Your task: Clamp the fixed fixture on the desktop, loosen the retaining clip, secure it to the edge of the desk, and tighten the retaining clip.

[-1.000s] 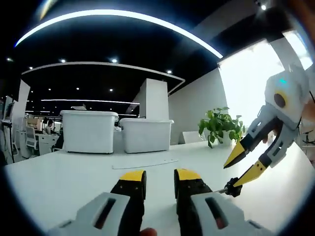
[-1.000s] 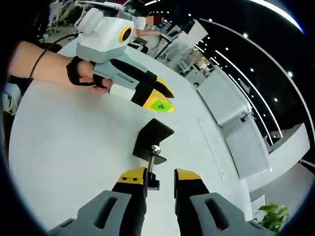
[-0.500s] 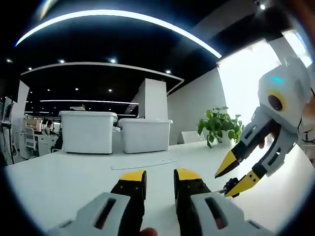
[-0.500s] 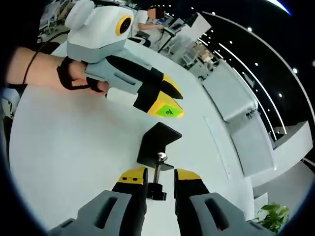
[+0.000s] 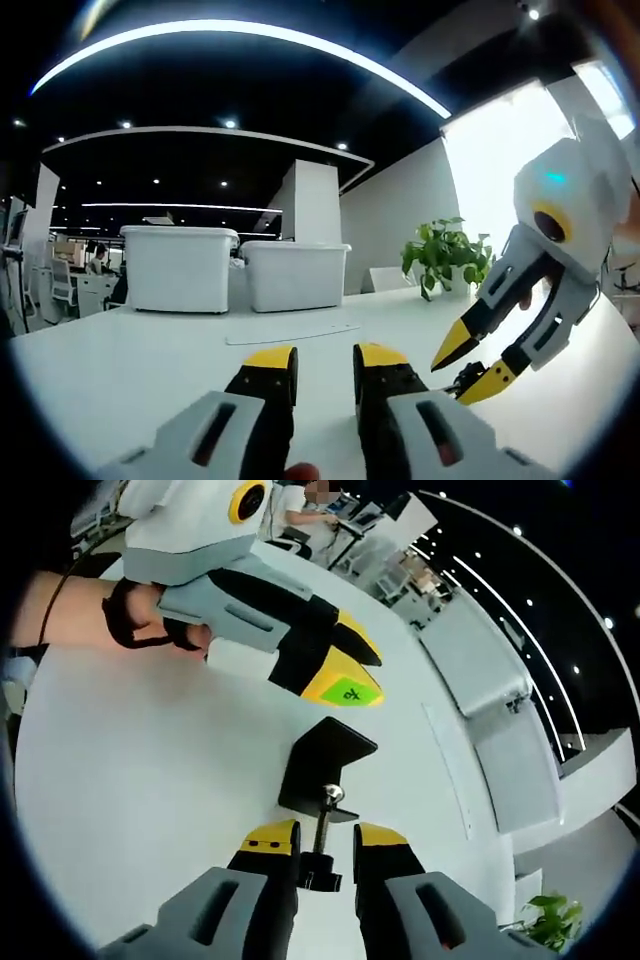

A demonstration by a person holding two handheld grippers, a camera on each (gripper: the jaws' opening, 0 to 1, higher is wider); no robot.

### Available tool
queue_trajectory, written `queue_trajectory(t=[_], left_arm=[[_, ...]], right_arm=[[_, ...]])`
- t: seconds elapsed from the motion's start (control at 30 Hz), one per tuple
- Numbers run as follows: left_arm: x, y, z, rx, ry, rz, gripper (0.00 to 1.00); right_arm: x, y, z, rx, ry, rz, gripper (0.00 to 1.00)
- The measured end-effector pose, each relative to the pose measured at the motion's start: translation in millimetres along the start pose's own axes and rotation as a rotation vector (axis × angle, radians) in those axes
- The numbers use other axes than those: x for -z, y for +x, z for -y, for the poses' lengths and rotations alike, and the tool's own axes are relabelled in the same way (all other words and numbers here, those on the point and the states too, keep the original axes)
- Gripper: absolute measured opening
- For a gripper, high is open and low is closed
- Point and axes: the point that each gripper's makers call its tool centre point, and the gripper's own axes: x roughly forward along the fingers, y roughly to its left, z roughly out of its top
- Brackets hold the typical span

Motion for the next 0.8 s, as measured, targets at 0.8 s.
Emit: queue_trajectory(t=[0.8], left_arm=[[-1.7, 1.5, -4.6, -0.011, -0.016, 0.011, 0.19]], right_arm=[[10.6, 22.9, -0.8, -0.007, 0.044, -0.080, 0.15]])
